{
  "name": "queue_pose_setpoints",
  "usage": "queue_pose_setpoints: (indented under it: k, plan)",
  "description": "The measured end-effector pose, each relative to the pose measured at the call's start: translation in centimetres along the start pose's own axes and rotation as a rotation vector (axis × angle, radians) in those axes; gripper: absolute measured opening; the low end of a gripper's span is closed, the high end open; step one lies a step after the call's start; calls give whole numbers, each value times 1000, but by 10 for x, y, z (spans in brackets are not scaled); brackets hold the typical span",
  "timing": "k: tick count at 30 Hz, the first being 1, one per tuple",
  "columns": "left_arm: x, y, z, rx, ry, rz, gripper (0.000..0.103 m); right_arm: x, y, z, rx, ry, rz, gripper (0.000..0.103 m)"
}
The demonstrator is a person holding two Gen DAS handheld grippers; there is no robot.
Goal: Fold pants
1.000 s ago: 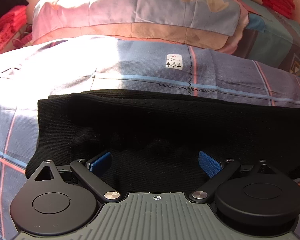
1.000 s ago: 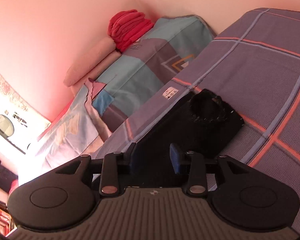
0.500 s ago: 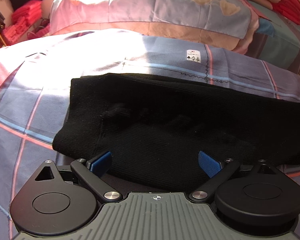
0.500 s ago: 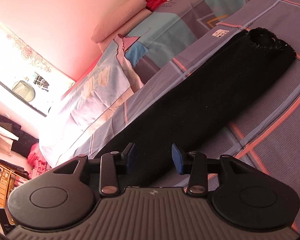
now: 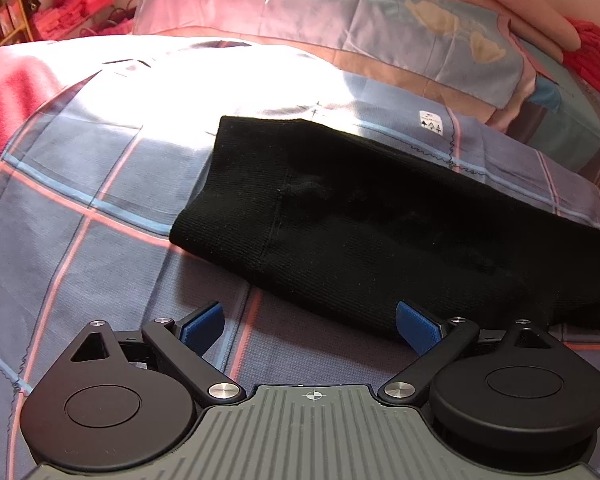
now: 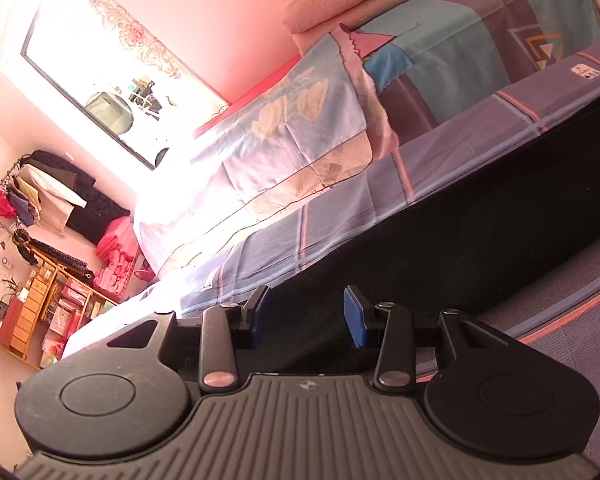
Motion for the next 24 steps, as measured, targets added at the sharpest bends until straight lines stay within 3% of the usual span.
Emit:
queue_pose_setpoints:
  k: [4,9,16,24]
  plan:
    - [2,22,9,-3,54,-55,103,-29,15,-12,-29,-12,-70,48]
    - [-9,46,11,-22,93,-106,103,-85,46,-35,-68,-68,-70,48]
    - [-15,37,12,14,114,-214,103,-147,102,-70,-153,-203,-76,48]
    - [-27,20,15,51,96,-290,103,-174,167,-103,-247,-241,-55,48]
Point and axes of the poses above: each gripper's, at about its wrist camera, not at the fingertips, and y roughly the way its jaws point, x to its right, z to its top, the point moved 7 cm from there along y, roughly the way its jaws point, and after that the axes turned 2 degrees about y, right-handed, at the moved point
